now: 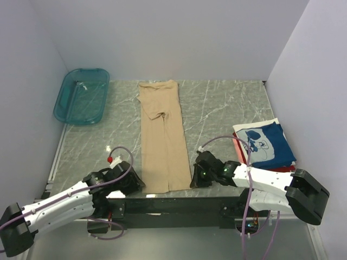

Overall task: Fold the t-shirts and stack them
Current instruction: Fold the tshirt

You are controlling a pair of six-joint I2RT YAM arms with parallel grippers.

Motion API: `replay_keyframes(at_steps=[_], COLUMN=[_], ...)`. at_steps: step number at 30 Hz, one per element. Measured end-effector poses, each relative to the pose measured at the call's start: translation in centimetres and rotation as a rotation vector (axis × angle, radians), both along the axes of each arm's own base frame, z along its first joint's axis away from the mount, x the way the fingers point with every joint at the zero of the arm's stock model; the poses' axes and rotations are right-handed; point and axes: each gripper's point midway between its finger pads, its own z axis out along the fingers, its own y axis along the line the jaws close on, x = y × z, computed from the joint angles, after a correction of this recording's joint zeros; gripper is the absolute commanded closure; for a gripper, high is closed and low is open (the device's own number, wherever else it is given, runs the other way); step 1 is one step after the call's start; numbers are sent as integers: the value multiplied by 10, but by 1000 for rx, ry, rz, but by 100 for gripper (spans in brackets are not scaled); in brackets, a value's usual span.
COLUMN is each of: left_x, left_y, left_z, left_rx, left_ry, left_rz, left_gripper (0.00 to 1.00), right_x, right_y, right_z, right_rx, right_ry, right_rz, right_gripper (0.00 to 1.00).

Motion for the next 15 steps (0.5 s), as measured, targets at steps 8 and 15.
replay_keyframes(at_steps=[8,15], left_x=[-12,-29], left_y=[-10,-23], left_z=[-3,-6], left_rx=[-25,-40], left_ry=[26,66], left_rz=[-44,-101], left_gripper=[63,88], right_x=[-8,-10], right_y=[-2,-1], right_z=[-5,-5], right_rx=[-2,8], right_ry=[29,40], right_rz=[21,33], right_gripper=[100,100])
